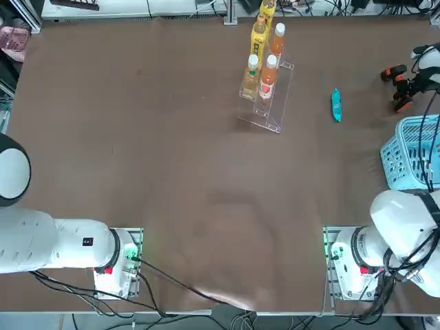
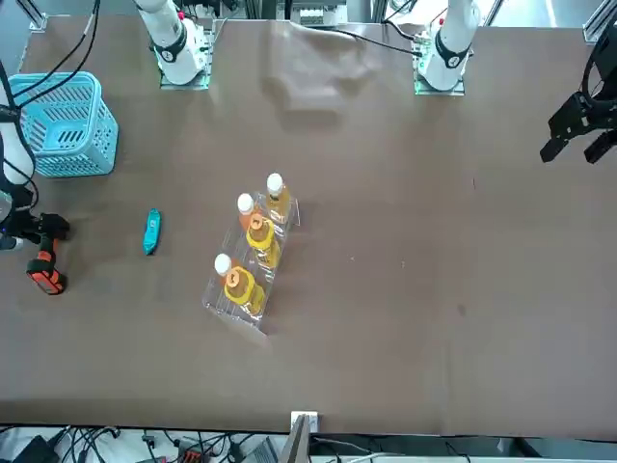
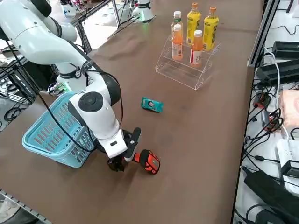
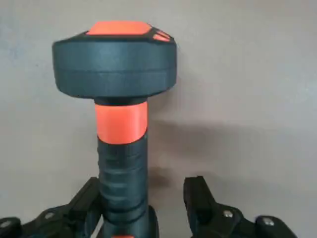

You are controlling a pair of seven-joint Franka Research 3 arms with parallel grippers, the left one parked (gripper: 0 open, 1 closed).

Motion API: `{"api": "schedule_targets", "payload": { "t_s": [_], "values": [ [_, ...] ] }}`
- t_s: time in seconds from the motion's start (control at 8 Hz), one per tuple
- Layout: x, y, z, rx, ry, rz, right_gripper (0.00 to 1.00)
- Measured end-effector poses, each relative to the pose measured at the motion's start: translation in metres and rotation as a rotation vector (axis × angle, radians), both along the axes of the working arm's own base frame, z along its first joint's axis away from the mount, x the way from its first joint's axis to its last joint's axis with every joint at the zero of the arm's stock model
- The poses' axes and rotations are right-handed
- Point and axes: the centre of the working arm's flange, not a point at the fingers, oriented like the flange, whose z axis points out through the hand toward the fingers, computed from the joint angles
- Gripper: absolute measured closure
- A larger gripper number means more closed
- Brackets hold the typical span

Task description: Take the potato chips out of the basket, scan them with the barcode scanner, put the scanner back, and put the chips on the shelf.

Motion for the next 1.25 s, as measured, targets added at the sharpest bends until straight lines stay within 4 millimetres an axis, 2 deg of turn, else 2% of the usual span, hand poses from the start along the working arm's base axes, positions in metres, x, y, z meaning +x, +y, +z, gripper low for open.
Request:
{"api": "schedule_targets", "payload": {
  "t_s": [0.25, 0.75, 1.25],
  "values": [
    [0.0015, 0.0005, -0.0014, 0.003, -0.002, 0.001, 0.2],
    [0.0028, 0.0027, -0.0017, 0.005, -0.002, 0.004, 0.58],
    [0.0039, 0.0043, -0.0019, -0.006, 0.002, 0.019, 0.59]
  ]
}}
